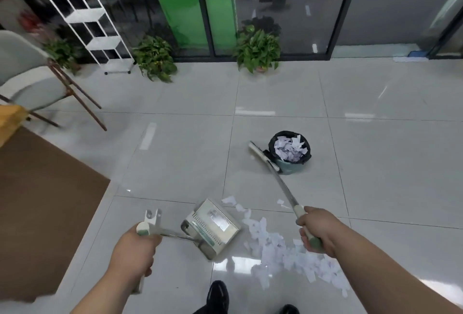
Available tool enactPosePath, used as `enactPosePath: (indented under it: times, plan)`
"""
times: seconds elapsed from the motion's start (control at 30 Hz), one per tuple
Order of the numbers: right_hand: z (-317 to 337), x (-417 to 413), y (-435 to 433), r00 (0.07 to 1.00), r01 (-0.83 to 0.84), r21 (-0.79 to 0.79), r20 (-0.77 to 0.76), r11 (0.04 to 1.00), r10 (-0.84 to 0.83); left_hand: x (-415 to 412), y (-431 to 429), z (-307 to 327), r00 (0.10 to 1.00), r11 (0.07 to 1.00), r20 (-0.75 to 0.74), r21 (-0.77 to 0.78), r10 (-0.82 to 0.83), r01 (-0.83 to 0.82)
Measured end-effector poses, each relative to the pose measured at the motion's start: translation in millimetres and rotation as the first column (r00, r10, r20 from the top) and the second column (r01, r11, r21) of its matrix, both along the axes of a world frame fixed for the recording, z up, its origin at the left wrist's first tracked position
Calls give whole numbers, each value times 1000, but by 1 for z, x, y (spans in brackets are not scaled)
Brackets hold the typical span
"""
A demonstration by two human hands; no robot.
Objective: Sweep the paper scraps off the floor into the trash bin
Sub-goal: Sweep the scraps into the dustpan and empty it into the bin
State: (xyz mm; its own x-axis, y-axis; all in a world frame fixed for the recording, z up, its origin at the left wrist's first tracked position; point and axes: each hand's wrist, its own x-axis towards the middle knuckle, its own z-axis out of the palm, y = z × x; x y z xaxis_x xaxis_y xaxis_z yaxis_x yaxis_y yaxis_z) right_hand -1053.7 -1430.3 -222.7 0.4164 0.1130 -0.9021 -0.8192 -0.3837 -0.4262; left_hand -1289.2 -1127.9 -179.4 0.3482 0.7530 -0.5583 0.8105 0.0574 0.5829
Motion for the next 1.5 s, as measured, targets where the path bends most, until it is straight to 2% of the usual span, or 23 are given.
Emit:
enactPosePath:
  times: [0.1,0.23,0.37,0.47,0.6,0.83,0.93,1.03,1.13,1.2,1.33,1.5]
  plan:
    - [-18,8,56,1000,8,-11,3,1000,-8,-10,26,-3,1000,1000,8,-7,5,-5]
    - [-41,18,107,994,-109,-132,-14,985,108,-19,59,-12,1000,1000,-3,-5,-13,13]
    - [-54,2,130,930,-364,-228,-26,903,368,-30,90,-22,1000,999,-9,-35,-24,23]
    - [-53,-24,129,873,-472,-293,-28,831,486,-41,109,-24,999,998,-31,-53,-16,15]
    - [-39,-45,112,712,-660,-387,-46,644,701,-55,127,-20,999,997,-40,-72,9,-12]
    - [-9,-56,69,513,-820,-378,-148,431,846,-82,101,-8,998,995,-48,-89,37,-41]
    - [4,-63,47,323,-868,-448,-187,212,928,-96,67,-5,997,995,-50,-73,65,-69]
    - [25,-64,16,89,-858,-510,-261,-59,961,-107,25,-2,995,995,-49,-40,93,-95]
    - [50,-57,-24,-43,-809,-550,-300,-209,953,-117,-20,2,993,994,-51,-3,107,-107]
    - [72,-51,-49,-50,-788,-574,-299,-221,953,-125,-49,4,993,994,-51,16,110,-109]
    - [108,-41,-77,-16,-756,-634,-226,-160,974,-138,-90,5,994,995,-57,39,97,-95]
    - [99,-53,-81,19,-766,-638,-143,-78,989,-145,-115,11,994,996,-69,52,81,-77]
